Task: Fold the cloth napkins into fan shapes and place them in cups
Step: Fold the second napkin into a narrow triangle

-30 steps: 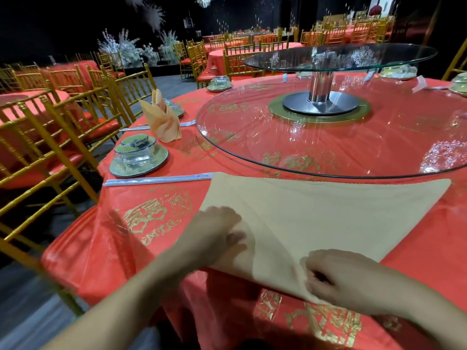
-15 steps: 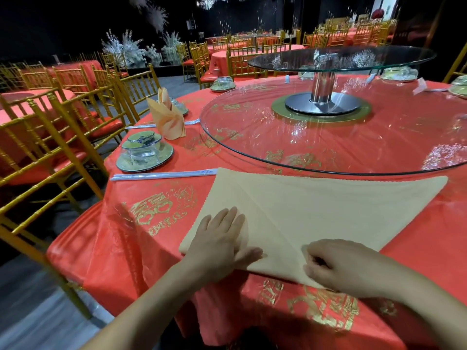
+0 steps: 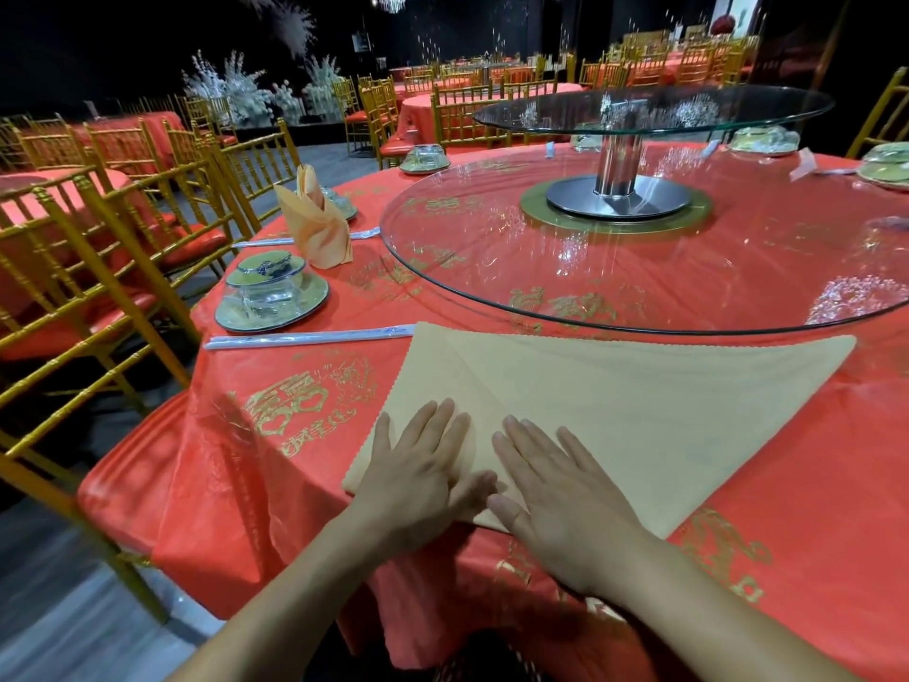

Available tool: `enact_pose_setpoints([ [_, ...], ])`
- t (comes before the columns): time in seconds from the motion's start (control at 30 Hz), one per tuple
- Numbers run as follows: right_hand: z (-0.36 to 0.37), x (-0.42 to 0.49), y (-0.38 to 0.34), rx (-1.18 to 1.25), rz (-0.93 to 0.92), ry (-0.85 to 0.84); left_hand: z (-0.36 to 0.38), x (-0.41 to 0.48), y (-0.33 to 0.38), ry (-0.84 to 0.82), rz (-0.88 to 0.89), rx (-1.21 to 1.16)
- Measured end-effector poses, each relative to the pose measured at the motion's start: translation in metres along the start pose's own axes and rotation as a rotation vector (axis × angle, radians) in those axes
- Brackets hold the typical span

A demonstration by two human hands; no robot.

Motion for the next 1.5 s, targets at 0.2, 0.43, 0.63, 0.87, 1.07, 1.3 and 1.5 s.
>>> enact_pose_setpoints([
  [0.2, 0.000, -0.024, 0.036, -0.123, 0.080, 0.027, -0.001, 0.000, 0.001, 0.006, -0.008, -0.006],
  [0.43, 0.002, -0.026, 0.040, -0.189, 0.084, 0.148, -0.004, -0.012, -0.016, 0.011, 0.031, 0.000],
  [0.63, 0.002, -0.027, 0.040, -0.191, 0.083, 0.180, -0.010, -0.036, -0.059, -0.057, -0.108, 0.037],
  [0.87, 0.004, -0.025, 0.040, -0.166, 0.078, 0.201, -0.043, -0.014, -0.018, 0.013, 0.061, 0.102],
  [1.07, 0.004, -0.025, 0.040, -0.137, 0.069, 0.159, -0.002, 0.019, 0.055, -0.071, 0.352, -0.080],
  [1.3, 0.006, -0.026, 0.041, -0.092, 0.052, 0.166, 0.000, 0.023, 0.039, -0.158, 0.353, -0.098],
  [1.5, 0.008, -0.023, 0.040, -0.071, 0.040, 0.151, -0.009, 0.040, -0.001, -0.165, 0.204, -0.025],
])
Point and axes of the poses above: each hand's wrist, its own x-axis towards the middle knuckle, its own z-axis out of the palm, y = z × x, the point moved 4 cm from there along x, towards the middle knuckle, and after that the axes turned 14 degrees about z, right-handed, at the moved point
